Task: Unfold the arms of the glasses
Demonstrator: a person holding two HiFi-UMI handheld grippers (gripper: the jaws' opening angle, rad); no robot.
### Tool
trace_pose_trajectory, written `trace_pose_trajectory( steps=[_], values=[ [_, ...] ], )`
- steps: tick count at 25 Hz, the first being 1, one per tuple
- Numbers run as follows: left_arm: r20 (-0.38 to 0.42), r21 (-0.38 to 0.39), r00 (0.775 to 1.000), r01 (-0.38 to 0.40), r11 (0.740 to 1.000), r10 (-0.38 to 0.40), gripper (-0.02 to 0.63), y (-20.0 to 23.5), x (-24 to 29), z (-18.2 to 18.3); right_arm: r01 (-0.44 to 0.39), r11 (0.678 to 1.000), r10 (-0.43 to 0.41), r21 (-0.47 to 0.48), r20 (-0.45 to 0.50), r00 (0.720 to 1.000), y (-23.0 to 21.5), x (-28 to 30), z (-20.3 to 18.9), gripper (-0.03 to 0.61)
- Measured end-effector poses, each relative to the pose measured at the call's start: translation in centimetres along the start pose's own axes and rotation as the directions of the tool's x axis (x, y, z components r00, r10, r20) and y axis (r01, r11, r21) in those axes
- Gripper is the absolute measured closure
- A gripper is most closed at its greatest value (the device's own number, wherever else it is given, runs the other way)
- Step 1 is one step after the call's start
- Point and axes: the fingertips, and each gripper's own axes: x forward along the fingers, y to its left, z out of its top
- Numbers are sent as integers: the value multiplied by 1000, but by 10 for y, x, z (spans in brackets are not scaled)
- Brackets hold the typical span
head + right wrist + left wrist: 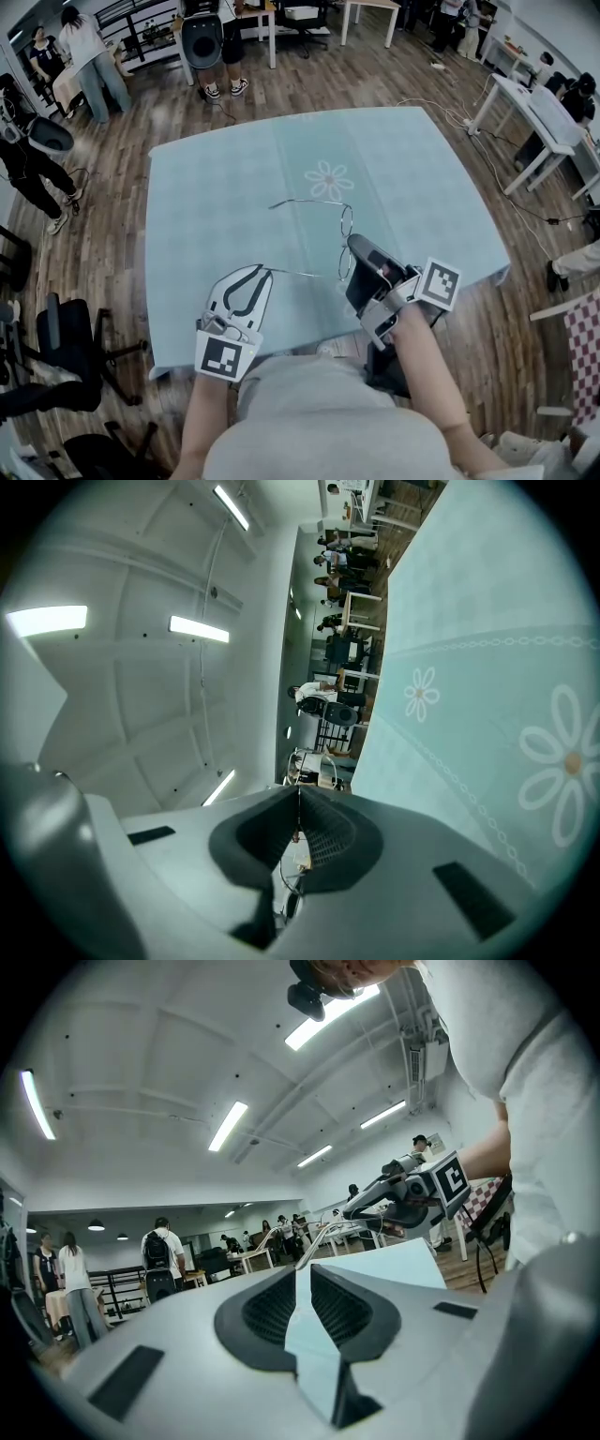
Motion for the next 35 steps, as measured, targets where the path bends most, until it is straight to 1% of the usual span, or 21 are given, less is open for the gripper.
trace_pose_trajectory(
  steps=[5,11,18,21,29,35],
  values=[
    [2,-5,1000,-2,1000,2,570,-2,-3,1,0,1000,1,7,-3,1000,-1,0,-1,566],
    [-21,-30,1000,-5,1000,5,552,-2,-3,-1,-8,1000,8,17,-21,1000,1,1,-4,566],
    [-47,-26,999,5,1000,-6,486,-4,-1,-5,-22,999,23,30,-37,999,2,1,-6,566],
    [-49,-50,999,-1,999,-2,454,-1,-3,-7,-25,999,26,33,-31,999,3,1,-5,566],
    [-19,-132,1000,-12,991,10,436,6,-6,3,-24,999,25,28,-26,999,7,-1,-4,566],
    [18,-211,997,-64,975,69,434,17,-6,13,-24,1000,24,9,-2,1000,6,-2,-1,566]
  ],
)
